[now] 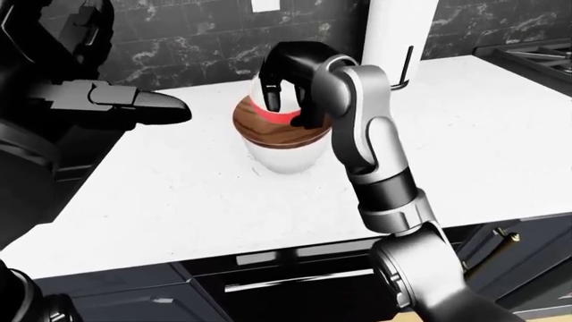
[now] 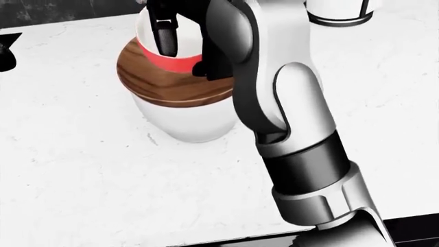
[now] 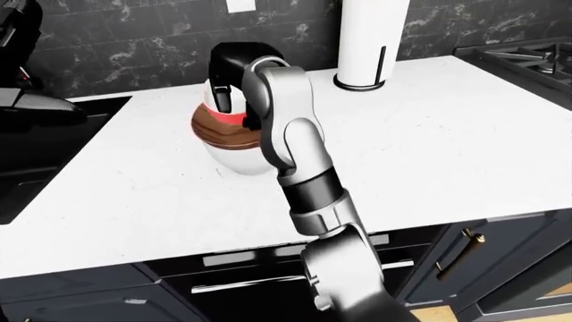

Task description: Stack the bowls from largest to smallest.

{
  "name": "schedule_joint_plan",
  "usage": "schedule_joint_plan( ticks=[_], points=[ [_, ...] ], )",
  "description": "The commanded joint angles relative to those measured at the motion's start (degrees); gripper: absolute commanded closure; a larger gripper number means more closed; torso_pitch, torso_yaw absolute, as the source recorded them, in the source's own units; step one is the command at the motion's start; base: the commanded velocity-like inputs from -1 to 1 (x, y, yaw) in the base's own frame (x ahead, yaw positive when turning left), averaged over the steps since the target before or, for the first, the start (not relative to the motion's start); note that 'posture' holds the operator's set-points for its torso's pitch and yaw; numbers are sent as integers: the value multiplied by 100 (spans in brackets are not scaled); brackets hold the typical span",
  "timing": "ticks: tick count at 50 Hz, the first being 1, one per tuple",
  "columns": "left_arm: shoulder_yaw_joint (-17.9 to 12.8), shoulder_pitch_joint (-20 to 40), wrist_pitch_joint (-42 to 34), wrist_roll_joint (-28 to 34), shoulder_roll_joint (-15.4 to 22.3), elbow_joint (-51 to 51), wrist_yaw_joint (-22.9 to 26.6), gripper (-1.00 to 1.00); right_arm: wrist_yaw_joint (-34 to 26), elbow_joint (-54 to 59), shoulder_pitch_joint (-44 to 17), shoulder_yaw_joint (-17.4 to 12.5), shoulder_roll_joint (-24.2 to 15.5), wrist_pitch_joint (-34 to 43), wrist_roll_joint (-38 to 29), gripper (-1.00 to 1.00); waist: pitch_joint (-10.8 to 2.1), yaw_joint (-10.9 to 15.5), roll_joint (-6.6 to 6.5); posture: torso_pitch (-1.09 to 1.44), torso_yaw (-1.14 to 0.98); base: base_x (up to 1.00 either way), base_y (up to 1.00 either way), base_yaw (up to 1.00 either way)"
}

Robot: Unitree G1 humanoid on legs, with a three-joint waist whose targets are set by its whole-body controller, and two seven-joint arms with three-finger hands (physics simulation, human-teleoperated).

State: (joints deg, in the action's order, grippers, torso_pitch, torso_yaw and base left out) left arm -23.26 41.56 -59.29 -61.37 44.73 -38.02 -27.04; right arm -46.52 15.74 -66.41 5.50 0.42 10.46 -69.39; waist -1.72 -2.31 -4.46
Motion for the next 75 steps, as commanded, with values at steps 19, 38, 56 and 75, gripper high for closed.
schedule_joint_plan(
  ticks=[19, 38, 56, 75],
  points=[
    [-141, -13, 195, 160, 30, -54, 89, -100, 332, -112, -134, -64, 1, -153, -99, 26, -174, 9, -44, -16, 0, 0, 0, 0],
    [-157, 4, 191, 168, 13, -45, 89, -100, -22, -542, -119, -92, -42, -61, -167, -26, -210, 39, -15, -16, 0, 0, 0, 0],
    [-553, -289, 293, 56, 253, 68, 183, -100, -2535, -3922, 181, -871, -1385, 647, -217, -40, -115, 85, 99, -16, 0, 0, 0, 0],
    [-963, -1422, 914, 1299, 13, 264, 796, -100, -2590, -6901, 2784, -3849, -4779, 3463, 2636, -100, -99, 176, 326, -16, 0, 0, 0, 0]
  ],
)
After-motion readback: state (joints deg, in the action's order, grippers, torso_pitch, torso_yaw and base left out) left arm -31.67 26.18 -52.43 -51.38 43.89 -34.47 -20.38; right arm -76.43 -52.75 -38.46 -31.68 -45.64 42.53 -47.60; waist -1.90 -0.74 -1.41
